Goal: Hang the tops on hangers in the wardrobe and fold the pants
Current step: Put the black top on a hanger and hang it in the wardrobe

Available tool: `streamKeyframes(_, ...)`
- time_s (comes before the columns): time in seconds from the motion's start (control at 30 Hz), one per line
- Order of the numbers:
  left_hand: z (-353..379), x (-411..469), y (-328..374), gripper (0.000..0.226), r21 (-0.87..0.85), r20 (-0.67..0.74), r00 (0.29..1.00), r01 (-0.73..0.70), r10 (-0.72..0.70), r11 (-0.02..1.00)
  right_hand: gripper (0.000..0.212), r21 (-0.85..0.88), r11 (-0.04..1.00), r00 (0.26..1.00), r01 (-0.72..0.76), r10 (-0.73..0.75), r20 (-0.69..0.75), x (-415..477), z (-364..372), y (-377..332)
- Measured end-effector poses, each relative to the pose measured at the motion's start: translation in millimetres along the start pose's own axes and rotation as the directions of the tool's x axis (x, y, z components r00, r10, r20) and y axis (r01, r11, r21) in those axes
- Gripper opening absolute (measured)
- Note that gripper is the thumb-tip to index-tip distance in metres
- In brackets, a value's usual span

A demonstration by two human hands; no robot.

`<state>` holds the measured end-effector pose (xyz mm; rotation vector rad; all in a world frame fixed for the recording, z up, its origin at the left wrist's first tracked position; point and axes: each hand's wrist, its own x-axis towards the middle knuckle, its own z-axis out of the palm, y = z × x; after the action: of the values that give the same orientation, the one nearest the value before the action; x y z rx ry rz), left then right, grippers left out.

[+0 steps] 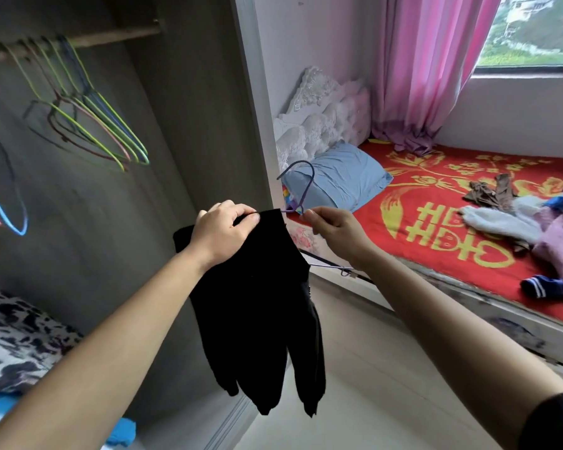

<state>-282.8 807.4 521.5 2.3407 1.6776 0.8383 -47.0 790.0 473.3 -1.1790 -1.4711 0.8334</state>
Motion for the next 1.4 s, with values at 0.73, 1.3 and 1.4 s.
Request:
streamKeyframes(0.73, -22.4, -13.5, -12.9, 0.018, -0.088, -0.326, 0.944, -0.078, 0.045, 0.993, 0.027, 0.38, 0.338, 0.509, -0.861, 0.596, 0.622, 3.6, 75.2, 11.0)
streamKeyframes(1.3, -18.9, -1.3, -93.4, 0.011, -0.319, -0.231, 0.96, 0.079, -0.159, 0.944, 0.01, 0.197, 0.856, 0.864, -0.477, 0.498, -0.073, 6.4, 28.1, 74.6)
streamKeyframes(1.4, -13.3, 2.8, -92.4, 0.007, -0.353, -0.212, 0.968, 0.051, -0.133, 0.934, 0.04, 0.153, 0.896, 0.889, -0.417, 0.437, -0.136, 3.2, 28.4, 83.6)
